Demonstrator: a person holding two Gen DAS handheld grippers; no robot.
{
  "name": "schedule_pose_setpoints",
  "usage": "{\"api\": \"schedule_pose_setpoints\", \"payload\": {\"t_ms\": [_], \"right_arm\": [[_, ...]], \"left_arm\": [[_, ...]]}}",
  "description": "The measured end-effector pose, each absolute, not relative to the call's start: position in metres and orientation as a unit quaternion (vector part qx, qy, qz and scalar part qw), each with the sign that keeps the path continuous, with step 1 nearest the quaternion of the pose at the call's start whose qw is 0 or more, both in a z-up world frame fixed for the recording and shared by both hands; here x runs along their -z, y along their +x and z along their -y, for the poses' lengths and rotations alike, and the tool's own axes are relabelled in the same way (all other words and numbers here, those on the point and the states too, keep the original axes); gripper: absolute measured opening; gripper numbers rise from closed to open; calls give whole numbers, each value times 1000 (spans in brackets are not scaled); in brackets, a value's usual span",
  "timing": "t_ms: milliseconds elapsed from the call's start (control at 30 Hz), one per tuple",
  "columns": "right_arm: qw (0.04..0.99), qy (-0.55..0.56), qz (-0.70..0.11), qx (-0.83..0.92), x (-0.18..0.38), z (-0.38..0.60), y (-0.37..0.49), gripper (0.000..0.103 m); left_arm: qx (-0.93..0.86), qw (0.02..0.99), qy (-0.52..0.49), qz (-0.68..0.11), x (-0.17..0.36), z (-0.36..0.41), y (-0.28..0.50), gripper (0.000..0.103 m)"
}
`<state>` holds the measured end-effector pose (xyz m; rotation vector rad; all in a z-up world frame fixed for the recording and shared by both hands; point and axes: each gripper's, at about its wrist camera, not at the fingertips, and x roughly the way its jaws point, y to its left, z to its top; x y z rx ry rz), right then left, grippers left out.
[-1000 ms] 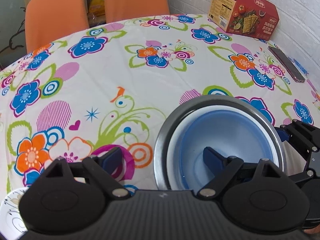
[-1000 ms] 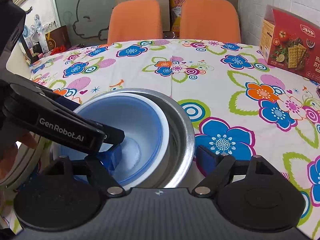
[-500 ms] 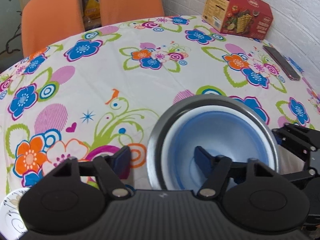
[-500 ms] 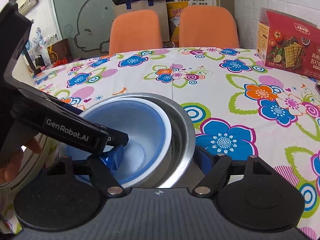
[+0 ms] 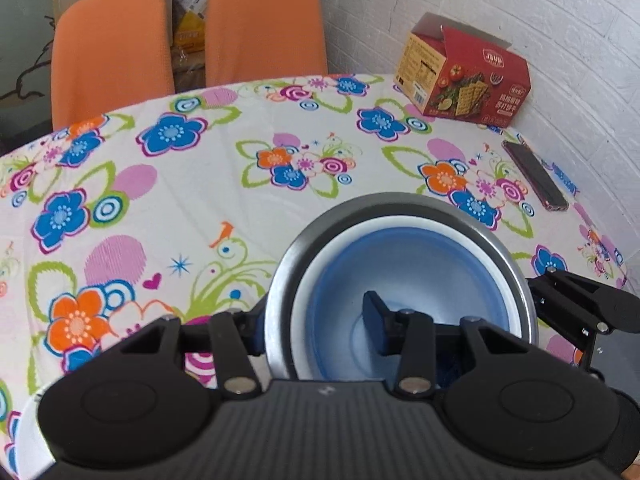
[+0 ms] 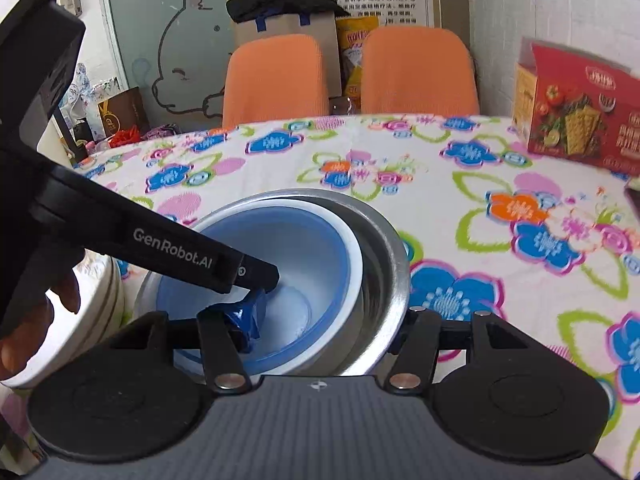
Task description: Organize plates and bowls
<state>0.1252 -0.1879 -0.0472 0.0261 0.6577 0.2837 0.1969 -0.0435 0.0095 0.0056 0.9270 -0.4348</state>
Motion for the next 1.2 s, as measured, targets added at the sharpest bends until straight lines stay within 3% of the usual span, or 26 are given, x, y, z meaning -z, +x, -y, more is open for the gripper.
{"api": "schedule_pose_setpoints", "payload": {"t_ms": [200,333,600,933,967,1067,1200], "right_arm": [[940,-22,-289,-179,-1,155,120,46],[931,-32,-270,-244,-17,110,114,47],[889,-25,-319,-328,14,38,103,47],[875,-25,-360,-322,40,28,93,48],[874,-25,-362,-322,42,27,94,48],[876,-31,-357,-323,43,24,93,48],[870,-24,-363,-333,44,24,96,49]], "left_arm": [[146,897,3,-417,-56,-32,163,41],[90,901,-2,-424,-51,-82,140,41],[57,882,-41,-466,3,-128,115,41],[69,882,-38,-464,21,-129,113,41],[69,883,-38,-463,21,-129,113,44],[80,887,-38,-453,19,-126,110,95],[60,908,3,-414,8,-118,103,98]]}}
